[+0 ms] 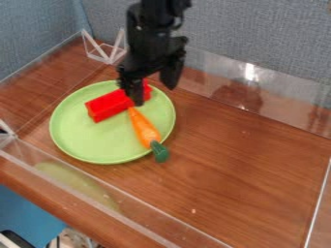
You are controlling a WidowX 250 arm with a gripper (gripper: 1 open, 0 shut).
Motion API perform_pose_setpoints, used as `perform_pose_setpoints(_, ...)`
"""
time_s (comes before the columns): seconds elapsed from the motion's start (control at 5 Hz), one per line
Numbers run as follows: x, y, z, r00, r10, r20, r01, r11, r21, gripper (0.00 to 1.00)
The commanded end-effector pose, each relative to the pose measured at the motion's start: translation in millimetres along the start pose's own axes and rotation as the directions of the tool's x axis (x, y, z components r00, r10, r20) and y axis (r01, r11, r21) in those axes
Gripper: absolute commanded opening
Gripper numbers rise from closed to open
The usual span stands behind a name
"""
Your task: Put the carrot on the green plate
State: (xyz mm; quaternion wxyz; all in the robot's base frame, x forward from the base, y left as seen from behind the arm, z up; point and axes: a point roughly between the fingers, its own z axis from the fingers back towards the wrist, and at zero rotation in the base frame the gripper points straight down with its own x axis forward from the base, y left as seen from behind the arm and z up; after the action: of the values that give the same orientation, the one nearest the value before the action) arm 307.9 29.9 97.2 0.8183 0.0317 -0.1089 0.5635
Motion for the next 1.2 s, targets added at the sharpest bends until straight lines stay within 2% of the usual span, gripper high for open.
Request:
perform_pose_setpoints(0.0, -1.9, -16.3, 16.1, 0.999, -0.027, 0.035, 0.029, 0.997, -0.066, 1.00)
perform_pose_setpoints(0.2, 5.8, -5.7, 12.3, 0.999, 0.012, 0.049, -0.009, 0.998, -0.060, 1.00)
perform_pose_setpoints(0.6, 19.9, 12.0, 18.1, 0.996, 0.065, 0.063, -0.061, 0.996, -0.065, 1.00)
perform_pose_setpoints(0.8, 22.9, 17.1, 13.2, 0.994, 0.074, 0.077, -0.069, 0.996, -0.064, 1.00)
perform_pose_setpoints(1.0, 24.2, 10.2, 2.4, 0.996, 0.029, 0.088, -0.023, 0.997, -0.071, 1.00)
